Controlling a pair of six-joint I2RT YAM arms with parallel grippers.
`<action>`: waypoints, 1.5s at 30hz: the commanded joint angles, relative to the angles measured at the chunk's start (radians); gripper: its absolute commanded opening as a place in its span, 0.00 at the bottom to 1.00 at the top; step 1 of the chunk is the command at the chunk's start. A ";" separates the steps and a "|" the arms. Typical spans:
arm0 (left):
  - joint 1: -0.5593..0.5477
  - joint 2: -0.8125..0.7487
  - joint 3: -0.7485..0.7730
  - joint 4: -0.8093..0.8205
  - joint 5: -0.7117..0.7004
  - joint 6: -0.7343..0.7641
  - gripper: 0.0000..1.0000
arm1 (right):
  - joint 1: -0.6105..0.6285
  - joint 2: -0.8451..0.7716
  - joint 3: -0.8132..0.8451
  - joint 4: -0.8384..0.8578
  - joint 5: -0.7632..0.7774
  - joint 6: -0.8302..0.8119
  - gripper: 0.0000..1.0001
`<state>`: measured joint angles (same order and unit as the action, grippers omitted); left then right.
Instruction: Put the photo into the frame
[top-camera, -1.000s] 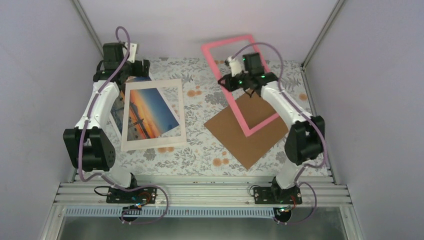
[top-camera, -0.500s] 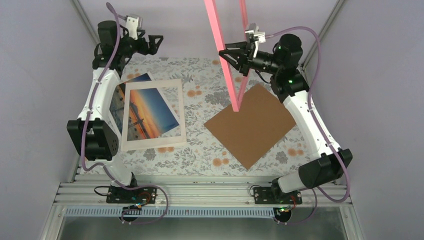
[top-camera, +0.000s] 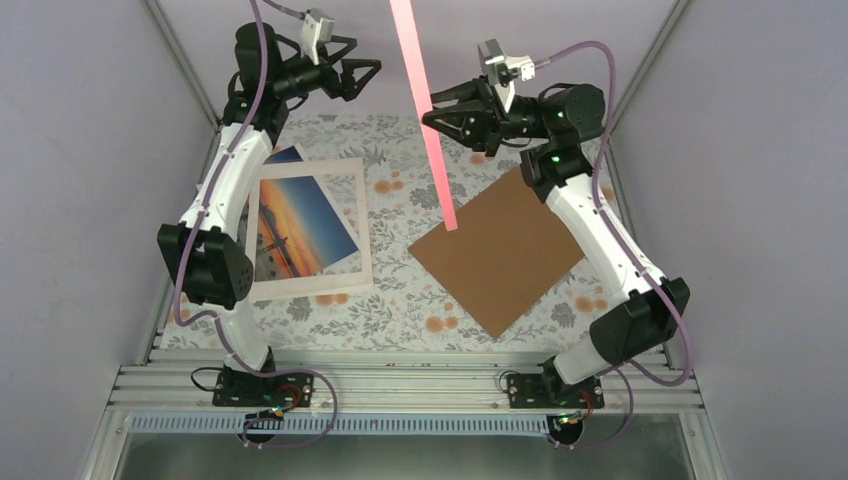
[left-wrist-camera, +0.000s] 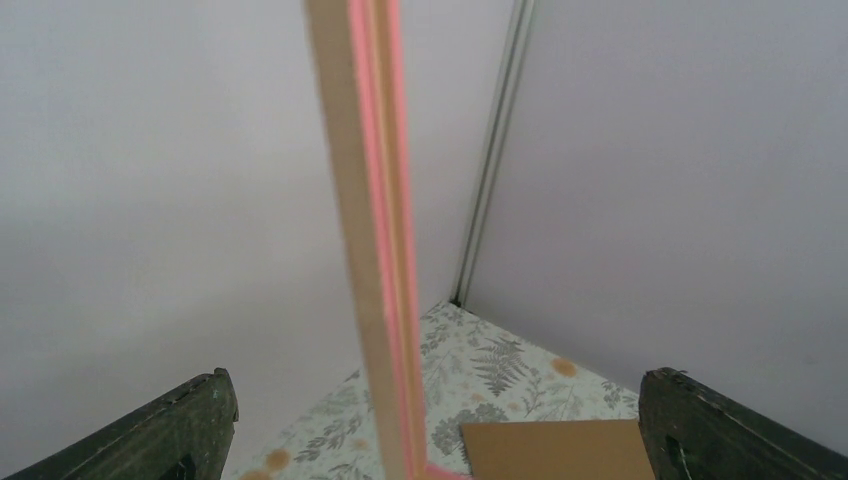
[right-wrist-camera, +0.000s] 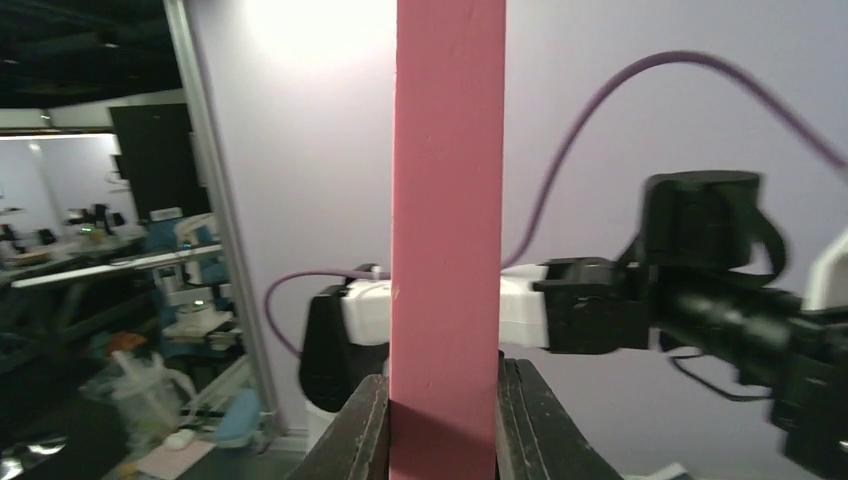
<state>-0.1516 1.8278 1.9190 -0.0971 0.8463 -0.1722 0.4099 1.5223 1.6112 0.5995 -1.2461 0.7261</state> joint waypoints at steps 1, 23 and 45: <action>-0.007 0.048 0.064 0.099 0.074 -0.039 1.00 | 0.032 0.027 0.077 0.285 -0.026 0.143 0.03; -0.018 0.227 0.121 0.460 0.213 -0.309 0.59 | 0.030 0.176 0.207 0.514 0.070 0.473 0.03; 0.228 -0.043 -0.141 0.266 0.124 -0.314 0.02 | -0.226 0.098 0.084 -0.518 0.244 -0.272 1.00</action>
<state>-0.0204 1.9377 1.8214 0.2214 0.9939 -0.4683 0.2165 1.6505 1.7206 0.5194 -1.1385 0.8307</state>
